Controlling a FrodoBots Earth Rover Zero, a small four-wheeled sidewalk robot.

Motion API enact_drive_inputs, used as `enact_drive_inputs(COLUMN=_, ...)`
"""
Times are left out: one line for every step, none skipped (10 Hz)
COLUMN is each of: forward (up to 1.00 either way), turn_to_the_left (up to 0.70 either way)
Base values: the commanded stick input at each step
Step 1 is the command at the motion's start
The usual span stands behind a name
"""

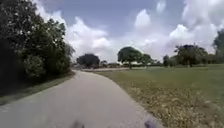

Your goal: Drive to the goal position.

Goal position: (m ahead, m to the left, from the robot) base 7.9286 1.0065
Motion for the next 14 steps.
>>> enact_drive_inputs(forward=0.85, turn_to_the_left=0.19)
enact_drive_inputs(forward=0.85, turn_to_the_left=0.02)
enact_drive_inputs(forward=0.85, turn_to_the_left=0.00)
enact_drive_inputs(forward=0.85, turn_to_the_left=0.00)
enact_drive_inputs(forward=0.85, turn_to_the_left=0.00)
enact_drive_inputs(forward=0.85, turn_to_the_left=0.00)
enact_drive_inputs(forward=0.85, turn_to_the_left=0.00)
enact_drive_inputs(forward=0.85, turn_to_the_left=0.00)
enact_drive_inputs(forward=0.85, turn_to_the_left=0.20)
enact_drive_inputs(forward=0.85, turn_to_the_left=0.34)
enact_drive_inputs(forward=0.85, turn_to_the_left=0.30)
enact_drive_inputs(forward=0.85, turn_to_the_left=0.21)
enact_drive_inputs(forward=0.85, turn_to_the_left=0.12)
enact_drive_inputs(forward=0.85, turn_to_the_left=0.03)
